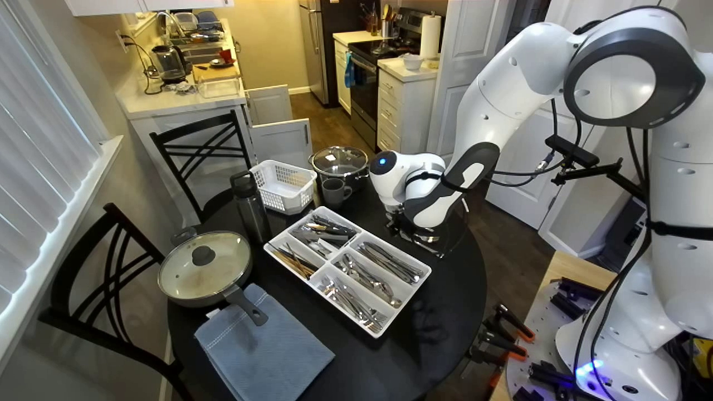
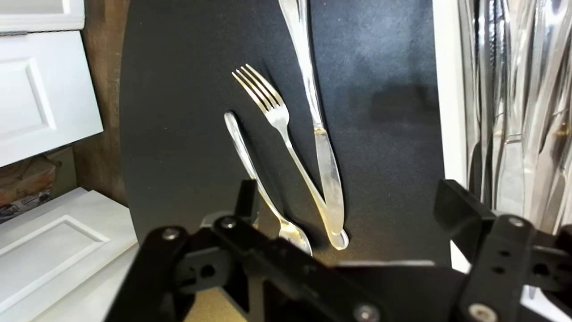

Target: Remove one fork, spoon and knife from the rack

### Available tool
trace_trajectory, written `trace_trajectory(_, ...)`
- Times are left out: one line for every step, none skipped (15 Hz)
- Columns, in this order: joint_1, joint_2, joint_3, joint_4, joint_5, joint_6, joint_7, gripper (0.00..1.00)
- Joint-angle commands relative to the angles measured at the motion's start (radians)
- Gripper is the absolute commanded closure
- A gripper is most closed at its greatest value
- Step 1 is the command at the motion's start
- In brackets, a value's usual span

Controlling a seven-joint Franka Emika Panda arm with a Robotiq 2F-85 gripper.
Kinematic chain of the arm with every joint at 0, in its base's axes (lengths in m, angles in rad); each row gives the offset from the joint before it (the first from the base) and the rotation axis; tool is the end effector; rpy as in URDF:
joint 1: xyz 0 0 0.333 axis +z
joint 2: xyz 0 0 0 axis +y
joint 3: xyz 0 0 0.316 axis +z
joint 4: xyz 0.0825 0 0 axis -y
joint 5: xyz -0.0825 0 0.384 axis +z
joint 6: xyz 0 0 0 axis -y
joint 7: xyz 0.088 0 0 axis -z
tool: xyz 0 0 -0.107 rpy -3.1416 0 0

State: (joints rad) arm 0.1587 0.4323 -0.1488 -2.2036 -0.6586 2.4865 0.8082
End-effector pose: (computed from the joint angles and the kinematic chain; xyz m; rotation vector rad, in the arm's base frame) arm 0.5364 0.0054 0.1724 2.6789 -0.3074 0.0366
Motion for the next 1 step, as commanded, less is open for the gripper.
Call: trace_trajectory(0.003, 0.000, -0.002, 0.001, 0.003, -0.001, -0.003, 0.00)
